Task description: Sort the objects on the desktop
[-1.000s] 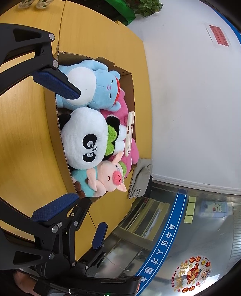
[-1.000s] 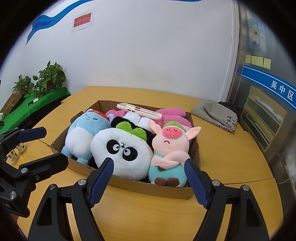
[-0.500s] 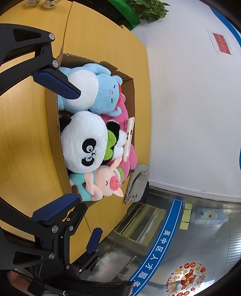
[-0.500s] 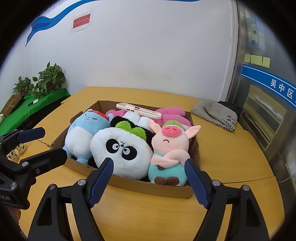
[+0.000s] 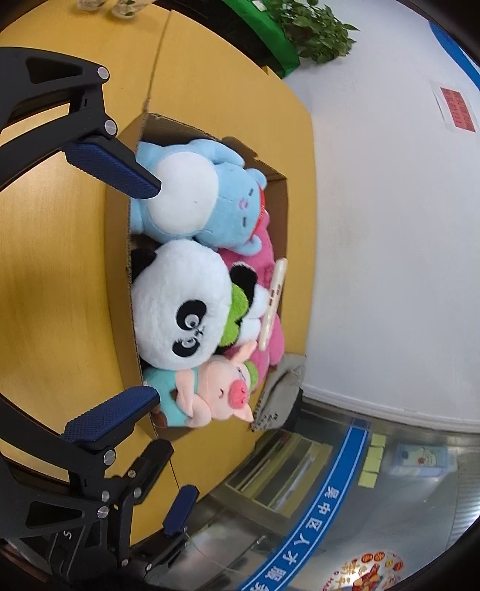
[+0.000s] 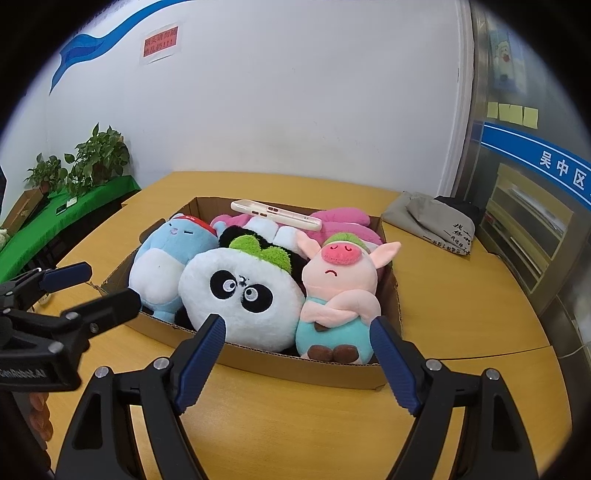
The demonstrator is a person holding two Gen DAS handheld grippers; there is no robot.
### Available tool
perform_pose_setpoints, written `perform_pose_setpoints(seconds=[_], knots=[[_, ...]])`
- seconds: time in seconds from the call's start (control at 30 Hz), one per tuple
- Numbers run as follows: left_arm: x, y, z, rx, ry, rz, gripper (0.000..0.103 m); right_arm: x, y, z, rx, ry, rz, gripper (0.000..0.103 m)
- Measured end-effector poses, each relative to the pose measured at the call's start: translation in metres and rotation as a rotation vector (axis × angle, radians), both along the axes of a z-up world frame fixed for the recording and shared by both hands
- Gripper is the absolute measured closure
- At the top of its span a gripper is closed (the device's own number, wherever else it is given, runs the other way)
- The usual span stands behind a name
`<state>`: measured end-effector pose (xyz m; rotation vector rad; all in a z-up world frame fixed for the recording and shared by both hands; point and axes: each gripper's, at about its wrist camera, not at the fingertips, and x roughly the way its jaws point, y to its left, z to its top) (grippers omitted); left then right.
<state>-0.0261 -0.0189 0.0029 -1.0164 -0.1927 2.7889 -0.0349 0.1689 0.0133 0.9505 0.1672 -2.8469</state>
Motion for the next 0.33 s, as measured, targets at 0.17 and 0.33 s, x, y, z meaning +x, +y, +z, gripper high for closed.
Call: perform_pose_setpoints(seconds=[0.17,0.33], knots=[[0.0013,0.0021,-0.0084,-0.029,-0.024,0.013,0.0,0.0008,0.0015,-0.0047,-0.003,-0.009,-0.005,0.023],[0.0057,0.0024,-0.0074,-0.032,-0.006,0.006,0.0,0.0009,0.0031,-0.0088,-0.002,-0.018,-0.012,0.023]])
